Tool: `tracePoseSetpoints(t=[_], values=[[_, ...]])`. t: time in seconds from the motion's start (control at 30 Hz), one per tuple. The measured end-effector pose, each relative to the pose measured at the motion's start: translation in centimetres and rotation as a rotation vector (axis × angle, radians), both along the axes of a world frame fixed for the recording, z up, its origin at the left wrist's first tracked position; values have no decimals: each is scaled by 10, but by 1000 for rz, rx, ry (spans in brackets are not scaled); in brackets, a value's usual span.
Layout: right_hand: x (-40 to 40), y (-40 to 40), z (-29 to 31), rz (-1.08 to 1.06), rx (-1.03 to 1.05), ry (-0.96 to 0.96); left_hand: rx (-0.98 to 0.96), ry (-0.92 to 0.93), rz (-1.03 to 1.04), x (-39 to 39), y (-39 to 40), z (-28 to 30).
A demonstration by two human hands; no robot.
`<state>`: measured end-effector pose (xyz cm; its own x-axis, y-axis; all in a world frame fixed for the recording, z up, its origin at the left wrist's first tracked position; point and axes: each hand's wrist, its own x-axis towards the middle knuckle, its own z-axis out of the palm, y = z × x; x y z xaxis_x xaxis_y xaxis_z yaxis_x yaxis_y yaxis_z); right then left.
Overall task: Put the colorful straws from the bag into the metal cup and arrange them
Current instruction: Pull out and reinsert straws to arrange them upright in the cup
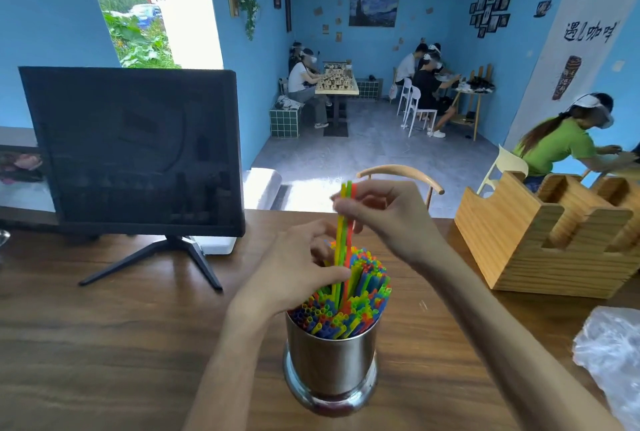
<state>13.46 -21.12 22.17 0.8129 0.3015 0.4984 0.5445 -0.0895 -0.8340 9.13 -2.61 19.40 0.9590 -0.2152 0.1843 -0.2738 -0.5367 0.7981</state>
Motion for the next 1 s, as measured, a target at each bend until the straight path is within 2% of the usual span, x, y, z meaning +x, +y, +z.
tracePoseSetpoints(t=[0.13,0.2,0.27,0.33,0.4,0.47,0.5,0.53,0.63,0.8,1.0], values=[[-10,-2,-29,-92,-241,-83,32,3,86,2,15,-1],[-10,-5,-36,-115,-344,-149,-64,31,115,5,18,-1],[-8,-11,-40,-79,-456,-155,-142,29,171,6,19,-2],[-4,-15,-41,16,-563,-126,-138,3,211,8,18,-1],[1,-18,-38,71,-479,-41,-125,-3,210,10,15,-2],[8,-20,-36,-39,-299,70,-116,-11,192,11,12,-4],[12,-22,-36,-112,-287,107,-109,-14,182,11,11,-6],[17,-25,-38,-146,-334,135,-100,-17,175,11,10,-8],[23,-28,-48,-62,-475,223,-60,-9,180,12,9,-12],[27,-26,-49,-11,-409,225,-43,-19,203,16,10,-15],[28,-21,-40,2,-478,170,-44,-27,205,19,10,-17]])
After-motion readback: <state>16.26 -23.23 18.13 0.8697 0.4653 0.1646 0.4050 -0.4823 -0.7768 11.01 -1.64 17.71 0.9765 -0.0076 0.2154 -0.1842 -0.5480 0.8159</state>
